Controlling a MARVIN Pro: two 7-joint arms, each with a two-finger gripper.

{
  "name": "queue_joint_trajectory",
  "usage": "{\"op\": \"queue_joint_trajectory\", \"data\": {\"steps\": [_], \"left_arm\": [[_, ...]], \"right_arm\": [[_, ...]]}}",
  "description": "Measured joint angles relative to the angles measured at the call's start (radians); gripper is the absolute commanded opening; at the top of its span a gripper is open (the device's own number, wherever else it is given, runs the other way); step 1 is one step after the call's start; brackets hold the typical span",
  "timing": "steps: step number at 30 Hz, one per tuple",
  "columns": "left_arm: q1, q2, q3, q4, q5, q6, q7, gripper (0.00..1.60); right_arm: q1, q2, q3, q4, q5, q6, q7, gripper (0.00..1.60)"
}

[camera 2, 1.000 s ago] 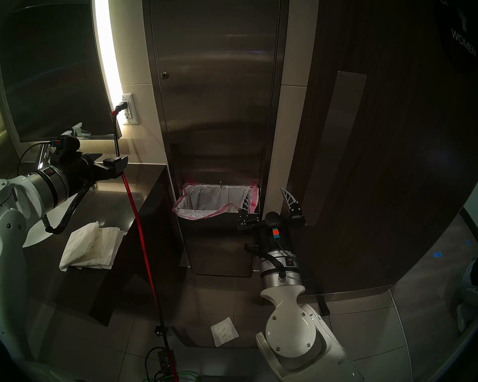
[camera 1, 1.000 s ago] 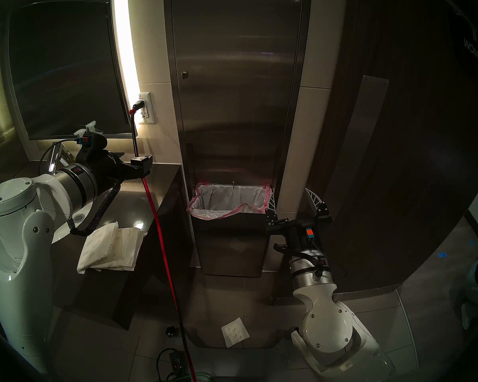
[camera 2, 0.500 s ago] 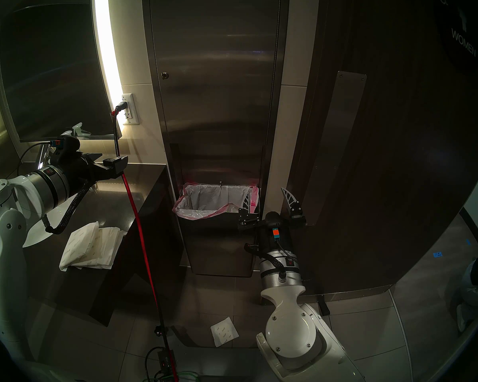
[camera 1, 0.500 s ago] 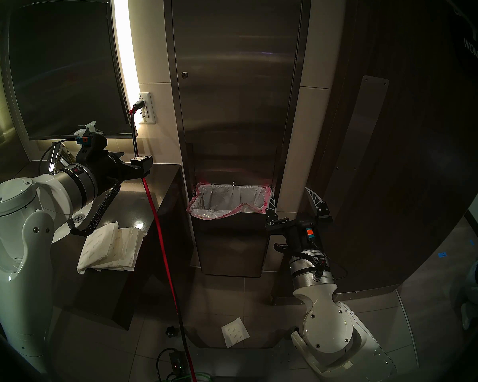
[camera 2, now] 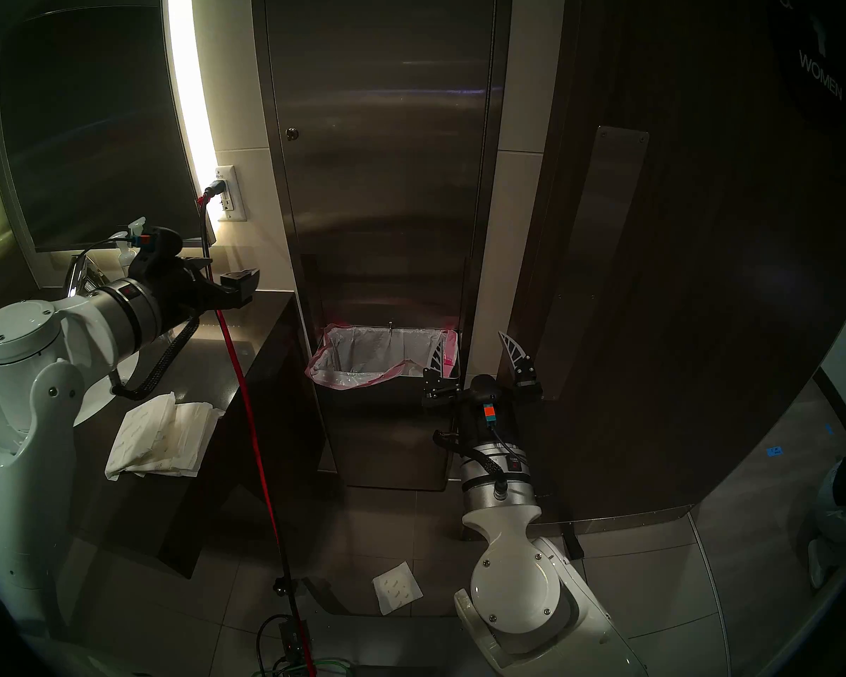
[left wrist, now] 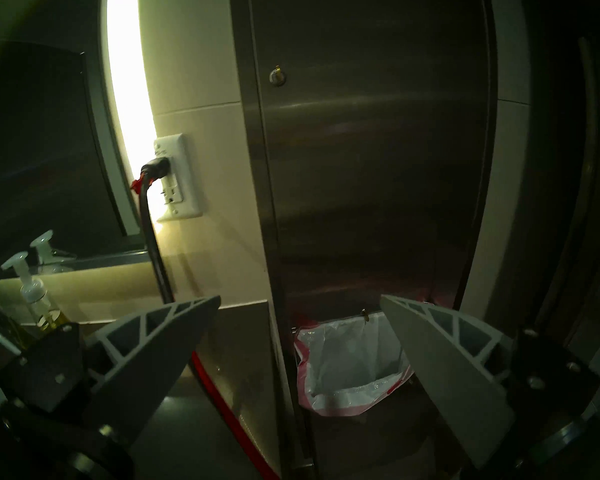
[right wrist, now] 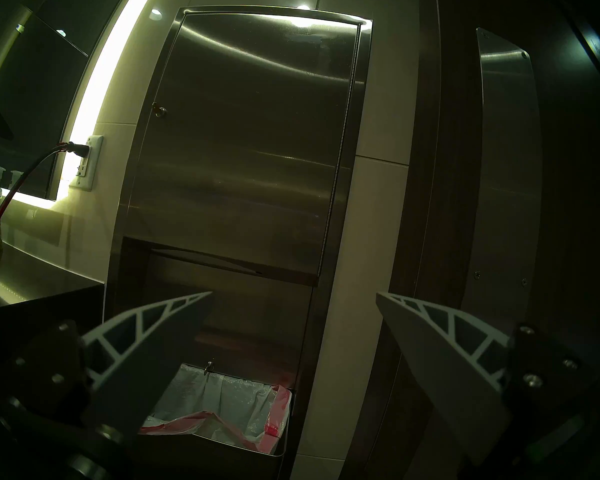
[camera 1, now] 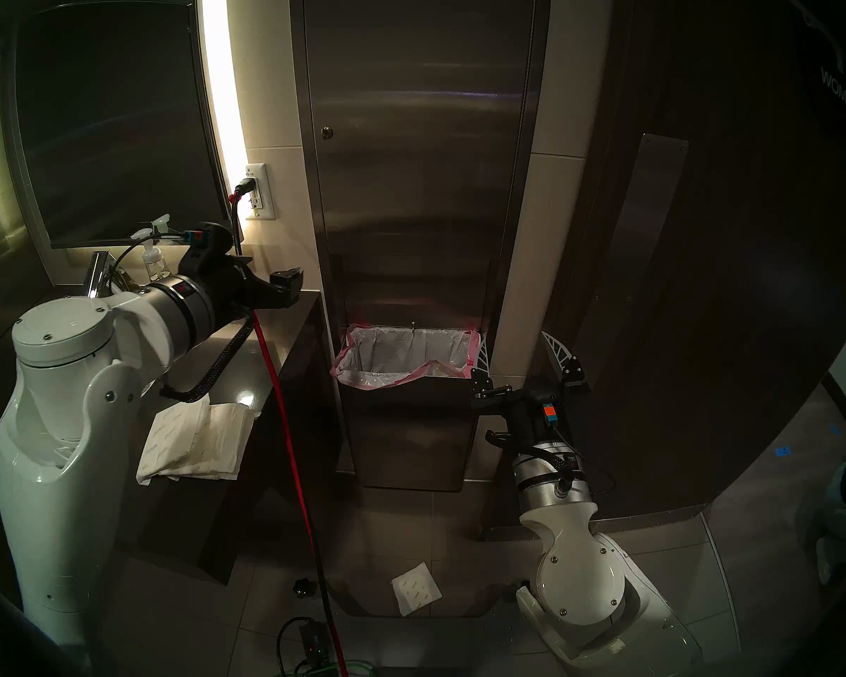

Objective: Twist key and close towel dispenser

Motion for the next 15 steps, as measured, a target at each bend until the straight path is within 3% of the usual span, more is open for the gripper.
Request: {"op": "queue_joint_trajectory", "data": {"steps": [8, 15], "left_arm": [[-0.074, 0.009, 0.118, 0.06, 0.038, -0.077, 0.045, 1.6], [-0.137, -0.033, 0.106, 0.138, 0.025, -0.149, 0.081, 1.6]], "right_arm": [[0.001, 0.002, -0.001, 0.0, 0.001, 0.0, -0.002, 1.6], [0.002, 0.004, -0.002, 0.001, 0.002, 0.0, -0.005, 1.6]]}}
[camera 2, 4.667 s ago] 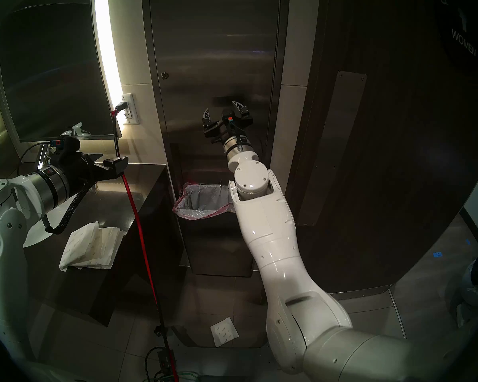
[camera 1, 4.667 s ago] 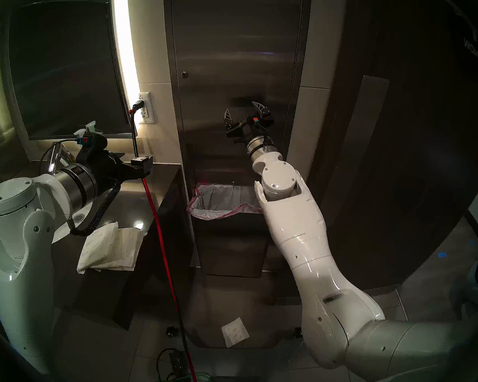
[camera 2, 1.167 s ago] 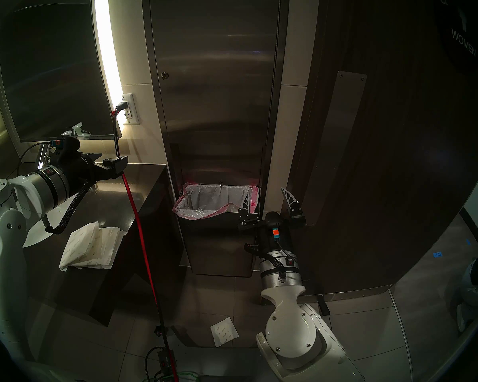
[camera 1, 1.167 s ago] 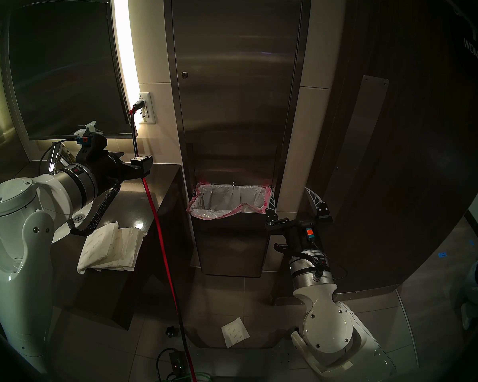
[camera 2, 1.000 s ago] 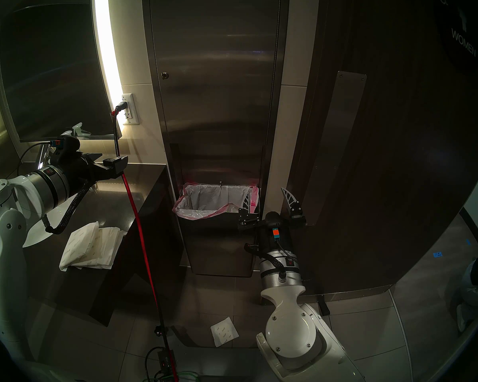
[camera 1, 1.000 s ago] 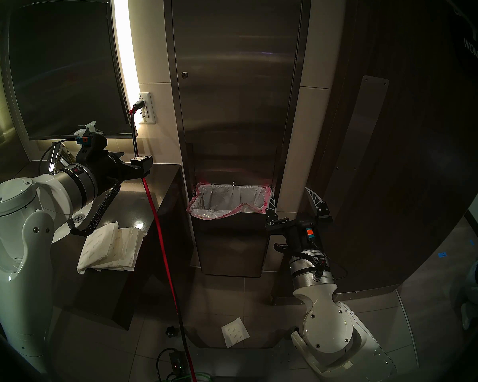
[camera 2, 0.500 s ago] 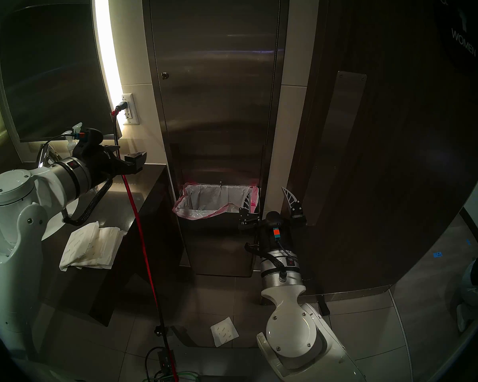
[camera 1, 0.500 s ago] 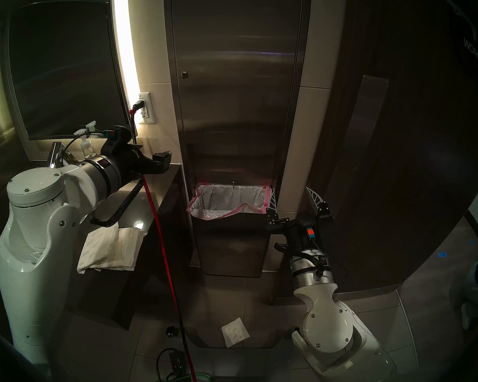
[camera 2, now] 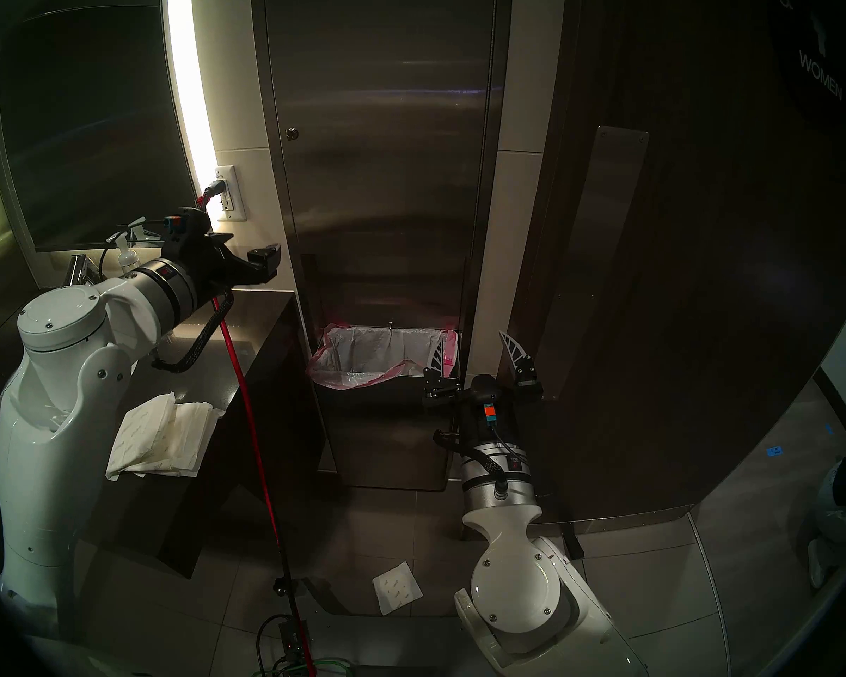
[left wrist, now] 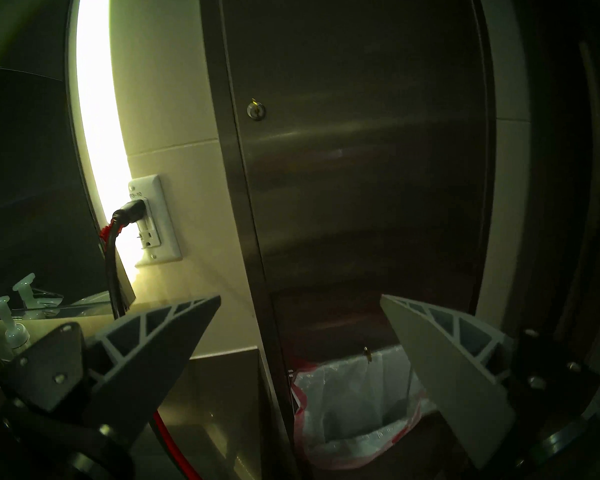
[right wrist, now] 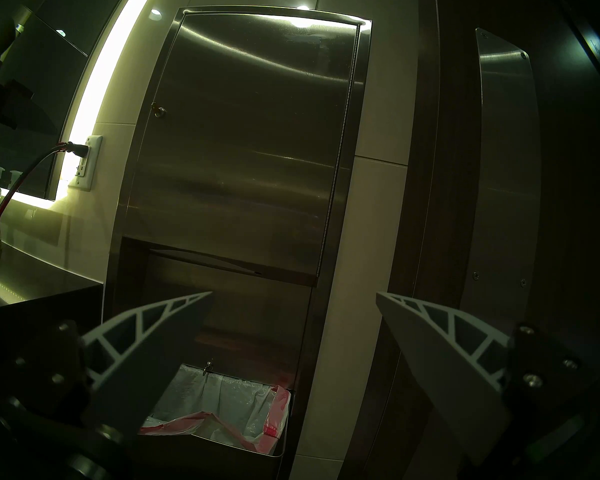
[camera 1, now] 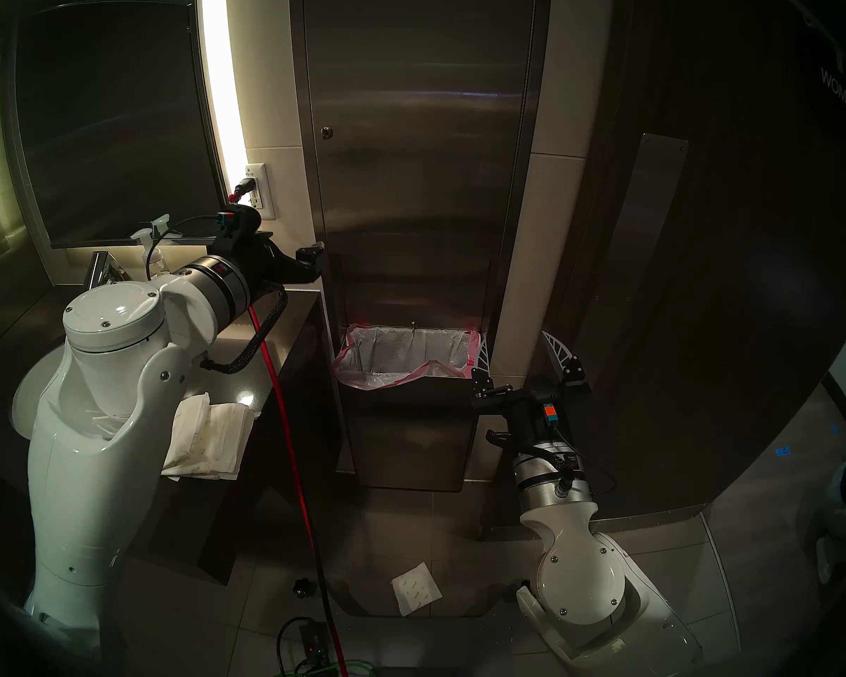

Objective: Twist key and close towel dispenser

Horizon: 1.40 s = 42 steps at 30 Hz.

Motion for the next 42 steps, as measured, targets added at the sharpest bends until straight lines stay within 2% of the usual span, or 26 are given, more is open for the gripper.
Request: {"op": "queue_joint_trajectory", "data": {"steps": [10, 14, 20, 31, 42], "left_arm": [[-0.087, -0.054, -0.017, 0.072, -0.056, -0.068, 0.037, 1.6], [-0.123, -0.058, -0.011, 0.091, -0.061, -0.081, 0.053, 1.6], [-0.181, -0.027, 0.037, 0.119, -0.032, -0.094, 0.072, 1.6], [-0.281, -0.015, 0.084, 0.198, -0.016, -0.113, 0.083, 1.6], [-0.375, 0.001, 0.204, 0.269, 0.045, -0.115, 0.05, 1.6]], "right_arm": [[0.001, 0.002, -0.002, 0.0, 0.001, 0.0, -0.003, 1.6], [0.002, 0.002, -0.002, 0.0, 0.001, 0.0, -0.004, 1.6], [0.002, 0.003, -0.003, 0.0, 0.002, 0.0, -0.005, 1.6], [0.003, 0.005, -0.005, 0.0, 0.003, 0.0, -0.009, 1.6], [0.004, 0.007, -0.007, 0.0, 0.004, 0.0, -0.011, 1.6]]}}
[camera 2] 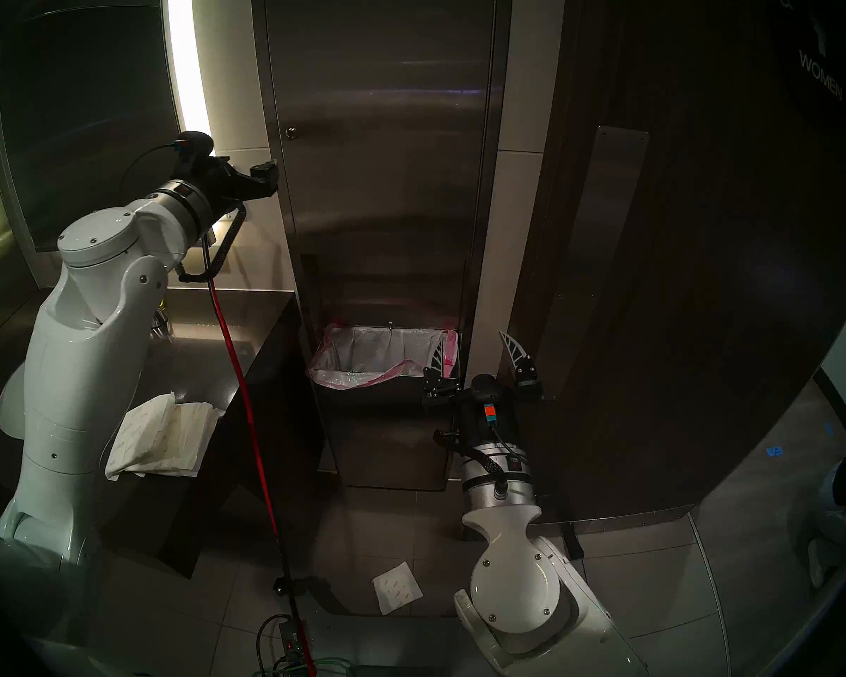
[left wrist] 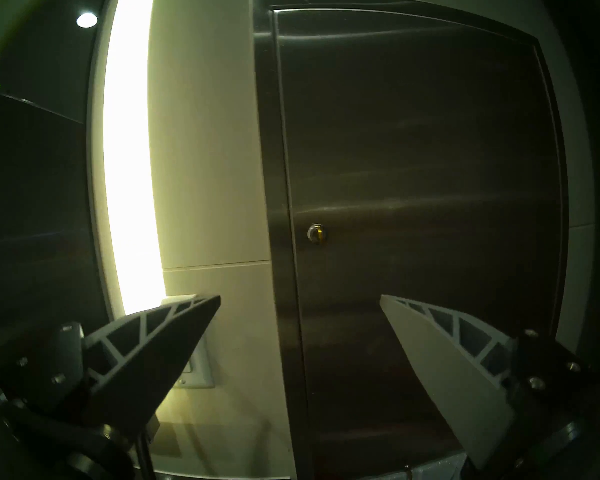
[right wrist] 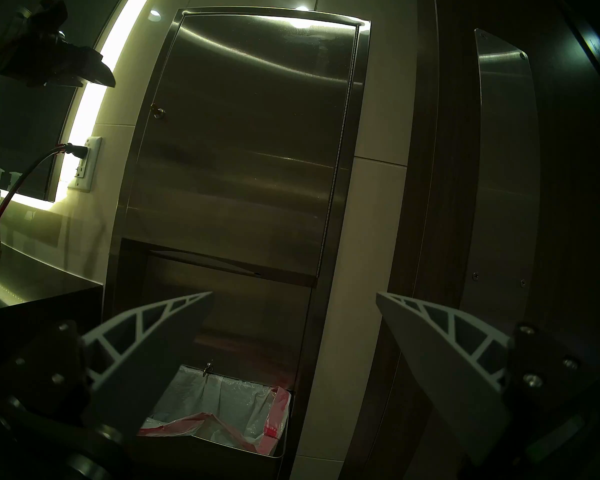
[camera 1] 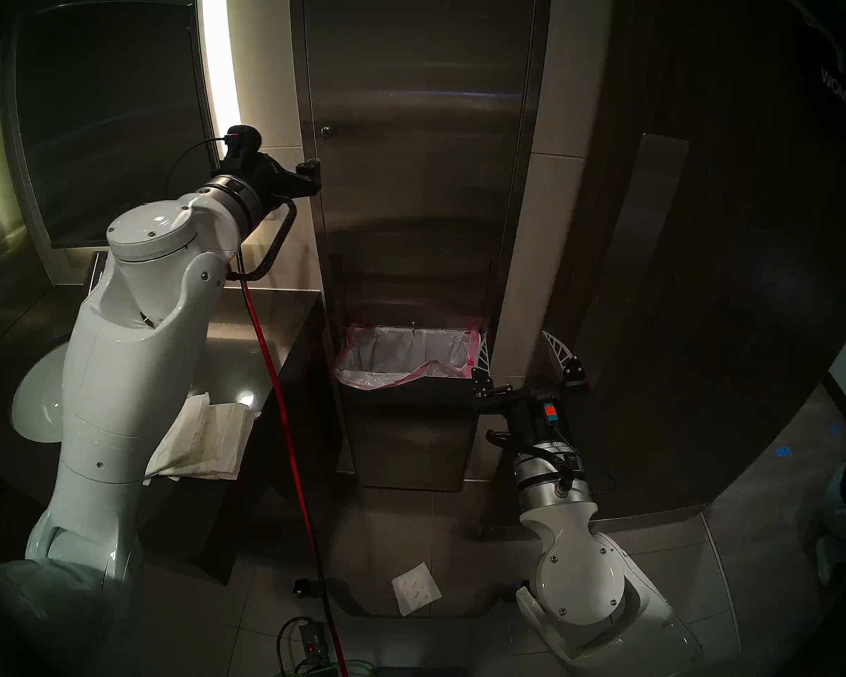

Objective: Twist key and close towel dispenser

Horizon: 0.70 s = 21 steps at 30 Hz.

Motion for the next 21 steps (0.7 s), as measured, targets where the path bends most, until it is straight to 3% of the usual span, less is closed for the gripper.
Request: {"op": "queue_joint_trajectory", "data": {"steps": [9, 21], "left_arm": [[-0.088, -0.014, 0.053, 0.076, 0.059, -0.001, -0.044, 1.6], [-0.19, -0.06, 0.075, 0.201, 0.112, -0.011, -0.11, 1.6]], "right_arm": [[0.001, 0.002, -0.001, 0.0, 0.001, 0.0, -0.002, 1.6], [0.002, 0.005, -0.003, 0.0, 0.002, 0.0, -0.005, 1.6]]}}
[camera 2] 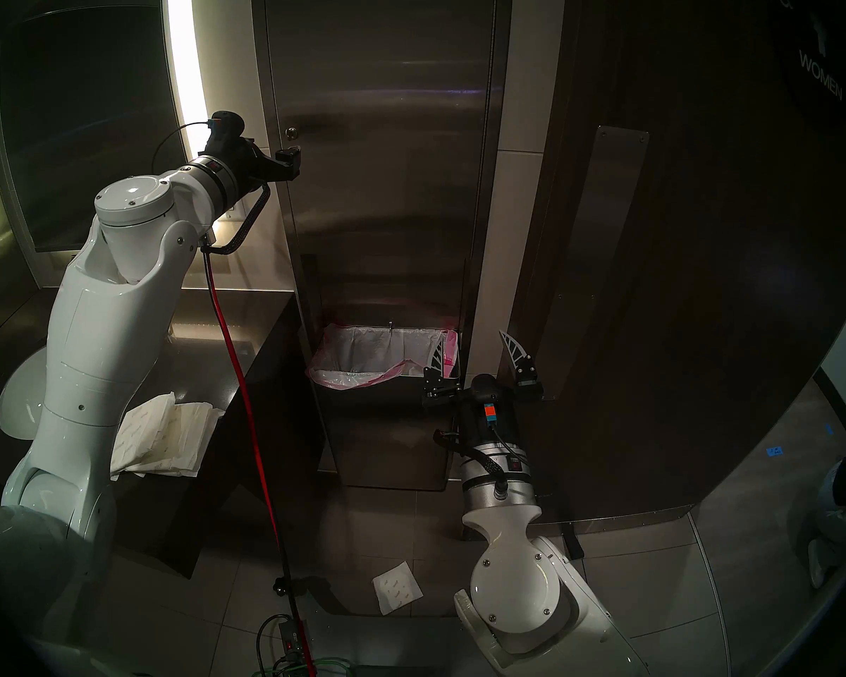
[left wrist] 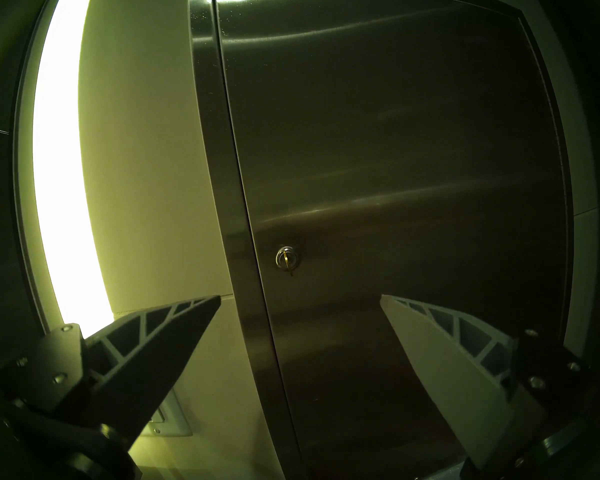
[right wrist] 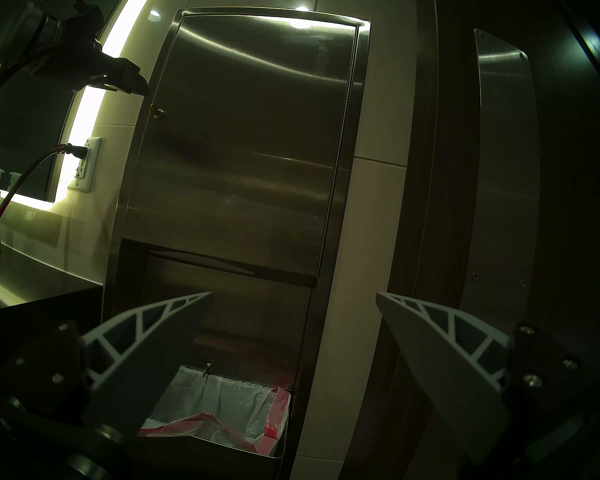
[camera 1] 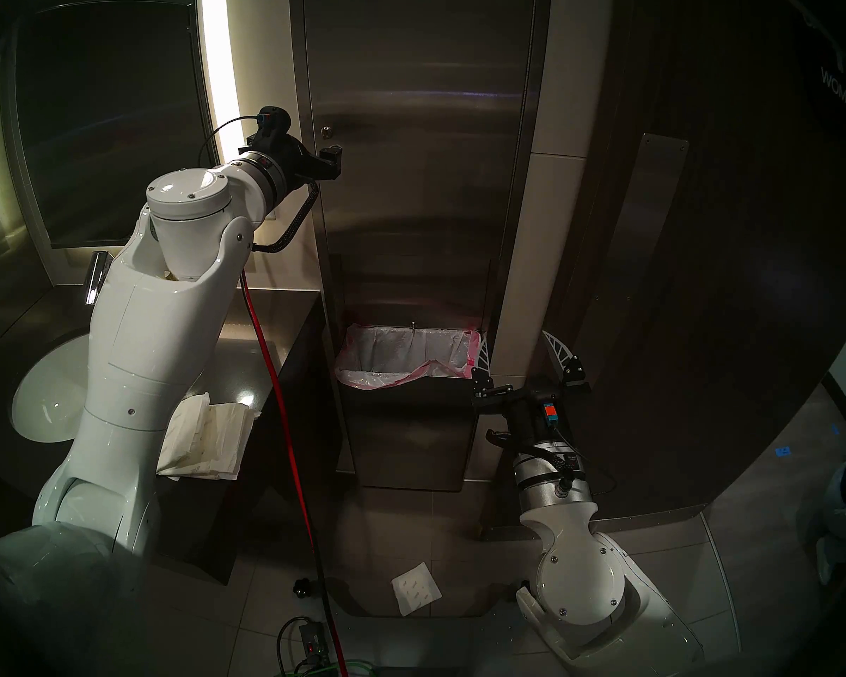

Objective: Twist key and close towel dispenser

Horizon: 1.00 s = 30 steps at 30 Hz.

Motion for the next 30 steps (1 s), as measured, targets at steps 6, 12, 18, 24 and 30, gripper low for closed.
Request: {"op": "queue_joint_trajectory", "data": {"steps": [6, 12, 18, 24, 30], "left_arm": [[-0.054, -0.033, -0.01, 0.074, 0.012, -0.01, -0.033, 1.6], [-0.11, -0.063, -0.015, 0.144, 0.022, -0.014, -0.063, 1.6], [-0.156, -0.085, -0.011, 0.211, 0.022, -0.011, -0.089, 1.6], [-0.182, -0.098, -0.011, 0.246, 0.006, -0.001, -0.108, 1.6], [-0.188, -0.103, -0.015, 0.244, -0.005, 0.011, -0.117, 1.6]], "right_arm": [[0.001, 0.002, -0.001, 0.0, 0.001, 0.0, -0.002, 1.6], [0.001, 0.003, -0.002, 0.0, 0.002, 0.0, -0.003, 1.6], [0.002, 0.004, -0.003, 0.0, 0.003, 0.0, -0.004, 1.6], [0.002, 0.006, -0.003, -0.001, 0.004, 0.001, -0.005, 1.6], [0.002, 0.007, -0.004, -0.001, 0.005, 0.001, -0.006, 1.6]]}}
